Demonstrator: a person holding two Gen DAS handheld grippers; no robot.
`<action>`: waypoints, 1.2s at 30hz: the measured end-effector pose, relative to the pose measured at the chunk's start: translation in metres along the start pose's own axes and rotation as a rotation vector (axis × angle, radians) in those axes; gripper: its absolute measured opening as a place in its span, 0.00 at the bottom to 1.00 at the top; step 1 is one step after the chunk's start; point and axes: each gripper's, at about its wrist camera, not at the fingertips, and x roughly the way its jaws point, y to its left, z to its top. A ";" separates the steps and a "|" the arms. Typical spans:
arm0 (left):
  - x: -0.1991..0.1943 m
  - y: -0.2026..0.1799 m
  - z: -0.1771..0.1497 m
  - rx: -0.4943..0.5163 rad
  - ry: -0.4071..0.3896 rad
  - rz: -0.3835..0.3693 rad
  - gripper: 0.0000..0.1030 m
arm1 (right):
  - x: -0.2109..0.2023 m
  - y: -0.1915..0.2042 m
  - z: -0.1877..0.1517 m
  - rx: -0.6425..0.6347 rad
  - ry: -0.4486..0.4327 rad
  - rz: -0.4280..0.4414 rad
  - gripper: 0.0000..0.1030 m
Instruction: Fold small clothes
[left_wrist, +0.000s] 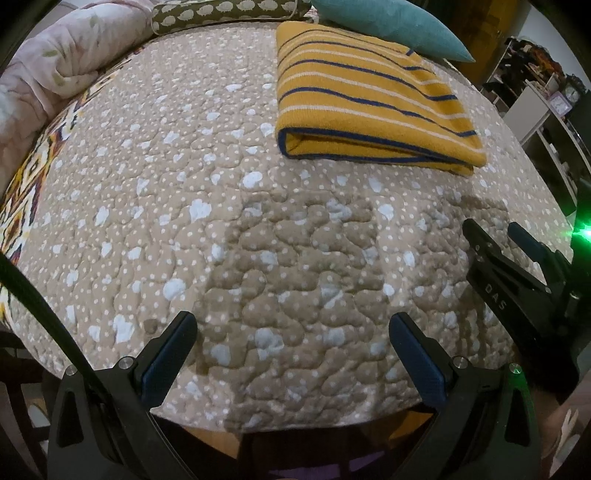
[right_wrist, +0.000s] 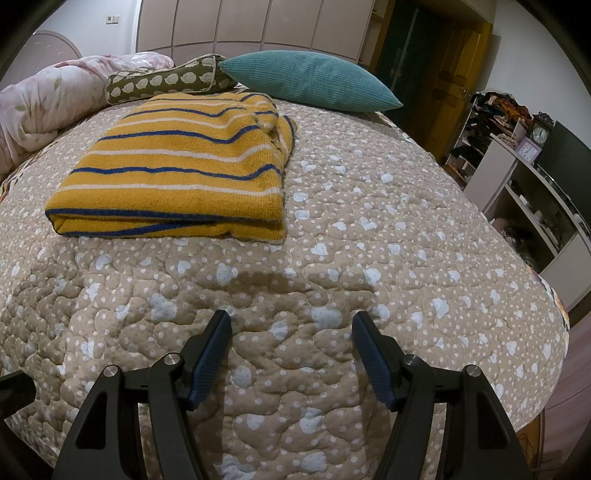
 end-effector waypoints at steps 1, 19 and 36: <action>-0.003 0.000 0.000 0.001 -0.006 0.006 1.00 | 0.000 0.000 0.000 0.000 0.000 0.000 0.70; -0.020 -0.001 -0.005 -0.002 -0.044 0.058 1.00 | 0.001 0.001 -0.001 -0.005 -0.001 -0.006 0.71; 0.007 0.008 -0.007 -0.051 0.057 -0.029 1.00 | 0.004 0.005 0.001 -0.014 -0.003 -0.018 0.73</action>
